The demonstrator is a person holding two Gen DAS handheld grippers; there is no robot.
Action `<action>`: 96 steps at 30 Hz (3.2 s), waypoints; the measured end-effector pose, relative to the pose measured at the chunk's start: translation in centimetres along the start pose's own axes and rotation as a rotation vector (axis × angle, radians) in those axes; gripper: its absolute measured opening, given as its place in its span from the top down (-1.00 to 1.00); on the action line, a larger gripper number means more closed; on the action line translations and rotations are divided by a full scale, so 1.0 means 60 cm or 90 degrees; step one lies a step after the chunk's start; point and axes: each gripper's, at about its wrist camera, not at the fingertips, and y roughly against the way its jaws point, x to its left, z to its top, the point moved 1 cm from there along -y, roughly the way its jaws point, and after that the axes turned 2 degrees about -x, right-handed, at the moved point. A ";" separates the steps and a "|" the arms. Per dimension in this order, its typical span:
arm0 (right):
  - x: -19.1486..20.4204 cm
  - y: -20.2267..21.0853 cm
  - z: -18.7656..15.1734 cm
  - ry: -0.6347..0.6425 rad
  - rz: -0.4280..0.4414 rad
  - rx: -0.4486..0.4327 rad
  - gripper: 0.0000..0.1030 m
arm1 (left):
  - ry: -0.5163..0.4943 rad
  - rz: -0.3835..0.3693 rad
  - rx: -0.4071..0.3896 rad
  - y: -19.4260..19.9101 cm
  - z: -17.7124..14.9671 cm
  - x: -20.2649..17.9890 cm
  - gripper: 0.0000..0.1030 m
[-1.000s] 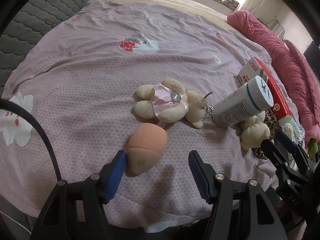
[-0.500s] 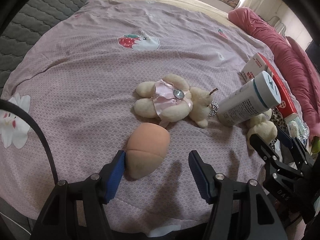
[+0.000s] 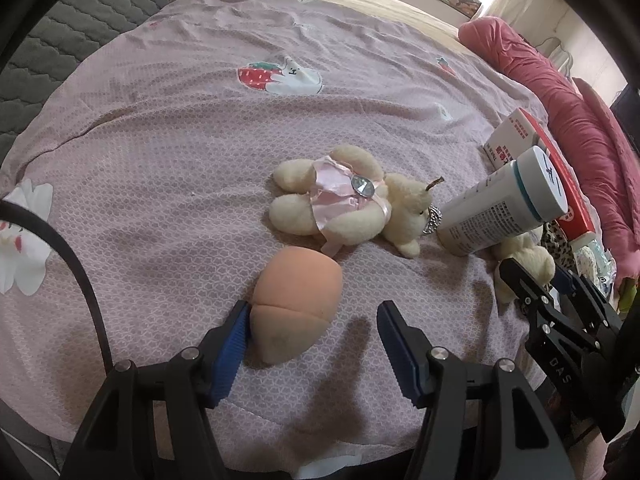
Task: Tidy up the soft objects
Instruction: 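Grasp the peach sponge with the left gripper while the right gripper grasps the cream plush toy, then carry the sponge and plush toy over the pink tray with both grippers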
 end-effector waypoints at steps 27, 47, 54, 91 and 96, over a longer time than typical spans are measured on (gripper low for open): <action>-0.056 0.116 0.023 -0.057 0.034 -0.100 0.18 | 0.000 -0.005 -0.094 0.068 0.008 -0.008 0.22; -0.201 0.266 0.026 -0.159 -0.034 -0.249 0.18 | -0.133 -0.054 -0.162 0.159 0.005 -0.217 0.22; -0.280 0.300 0.006 -0.223 -0.070 -0.276 0.18 | -0.175 -0.099 -0.148 0.150 0.002 -0.321 0.22; -0.457 0.280 -0.094 -0.334 -0.176 -0.211 0.17 | -0.331 -0.144 0.016 -0.084 -0.041 -0.633 0.22; -0.466 0.261 -0.101 -0.342 -0.175 -0.182 0.17 | -0.330 -0.145 0.019 -0.089 -0.046 -0.629 0.22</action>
